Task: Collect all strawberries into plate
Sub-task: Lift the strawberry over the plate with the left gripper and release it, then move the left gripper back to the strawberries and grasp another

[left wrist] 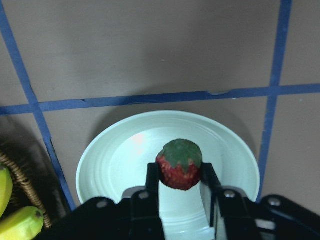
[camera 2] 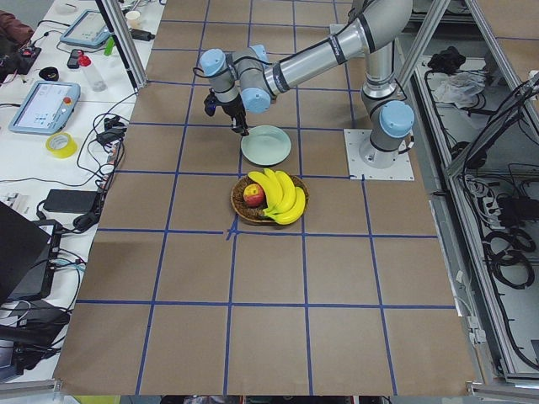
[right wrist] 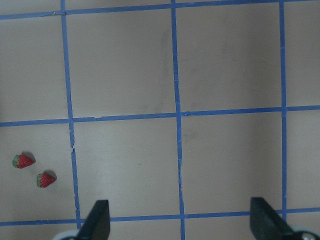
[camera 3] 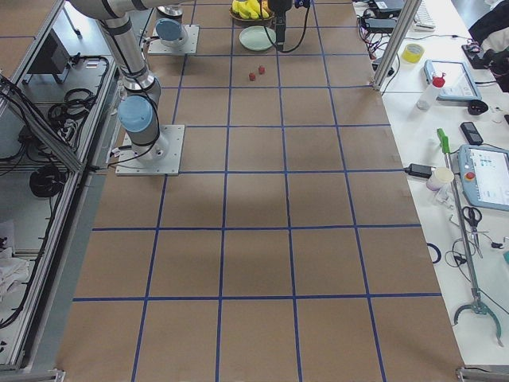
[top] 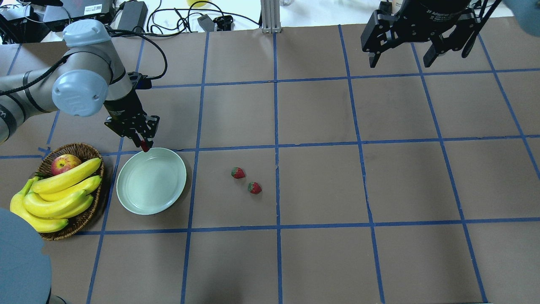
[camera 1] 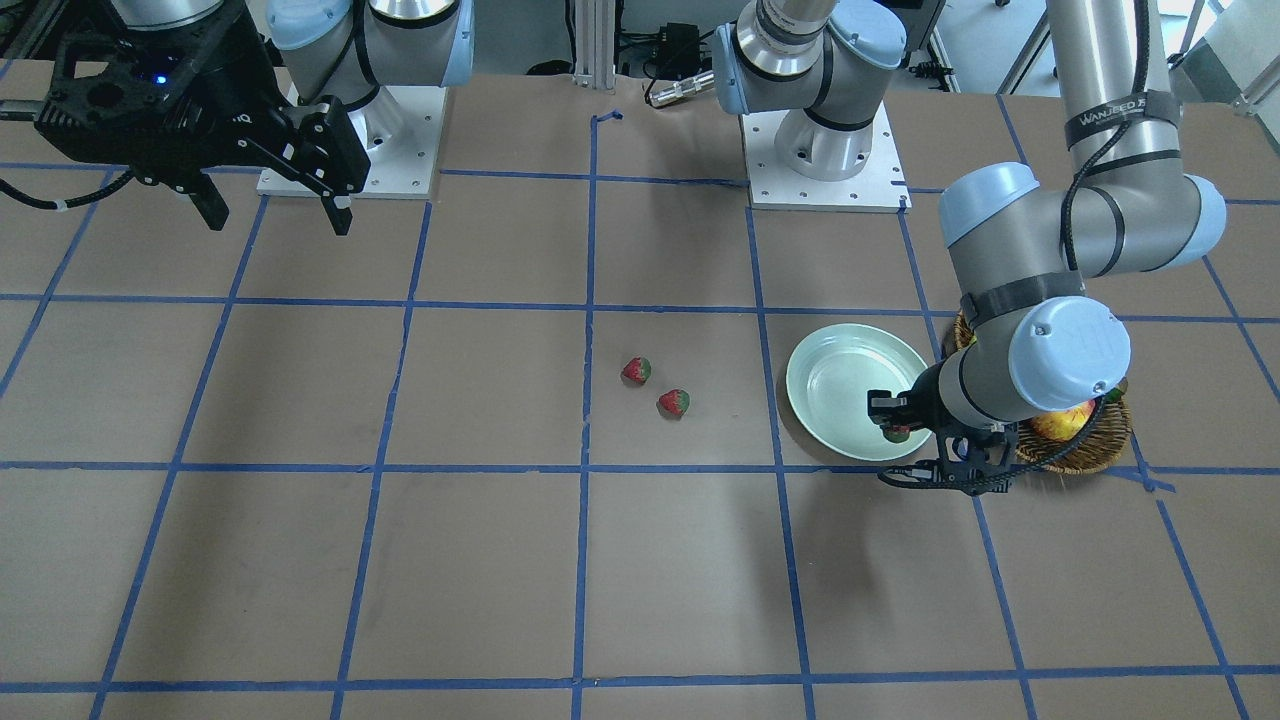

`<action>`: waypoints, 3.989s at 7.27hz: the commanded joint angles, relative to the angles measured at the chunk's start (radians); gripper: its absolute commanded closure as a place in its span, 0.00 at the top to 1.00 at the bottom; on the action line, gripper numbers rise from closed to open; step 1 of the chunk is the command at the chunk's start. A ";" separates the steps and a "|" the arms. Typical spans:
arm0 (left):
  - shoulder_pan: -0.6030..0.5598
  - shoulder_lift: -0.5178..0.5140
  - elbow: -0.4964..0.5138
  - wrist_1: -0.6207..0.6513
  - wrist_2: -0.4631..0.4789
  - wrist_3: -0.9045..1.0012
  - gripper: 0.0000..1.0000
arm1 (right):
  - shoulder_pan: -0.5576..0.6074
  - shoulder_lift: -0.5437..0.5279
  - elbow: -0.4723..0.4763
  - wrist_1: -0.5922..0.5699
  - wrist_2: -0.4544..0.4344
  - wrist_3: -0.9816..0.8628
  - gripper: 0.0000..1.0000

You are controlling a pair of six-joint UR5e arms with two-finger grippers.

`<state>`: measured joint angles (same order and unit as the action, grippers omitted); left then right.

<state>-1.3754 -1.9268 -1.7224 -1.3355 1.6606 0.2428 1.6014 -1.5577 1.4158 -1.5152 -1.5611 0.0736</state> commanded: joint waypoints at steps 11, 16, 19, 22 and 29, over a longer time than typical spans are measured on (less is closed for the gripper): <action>-0.075 0.014 0.006 0.103 -0.144 -0.180 1.00 | -0.001 -0.001 0.008 0.010 -0.005 -0.002 1.00; -0.327 -0.009 -0.017 0.194 -0.226 -0.355 1.00 | 0.002 -0.009 0.018 0.007 -0.005 -0.002 1.00; -0.340 -0.021 -0.144 0.324 -0.281 -0.355 1.00 | 0.002 -0.001 0.021 -0.007 -0.005 -0.017 1.00; -0.340 -0.026 -0.166 0.329 -0.285 -0.358 1.00 | 0.000 -0.005 0.003 0.001 0.009 -0.005 1.00; -0.340 -0.050 -0.214 0.331 -0.275 -0.349 0.20 | -0.008 -0.005 0.012 -0.007 -0.004 -0.018 1.00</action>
<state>-1.7150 -1.9747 -1.9353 -1.0051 1.3823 -0.1111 1.5958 -1.5641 1.4326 -1.5216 -1.5629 0.0553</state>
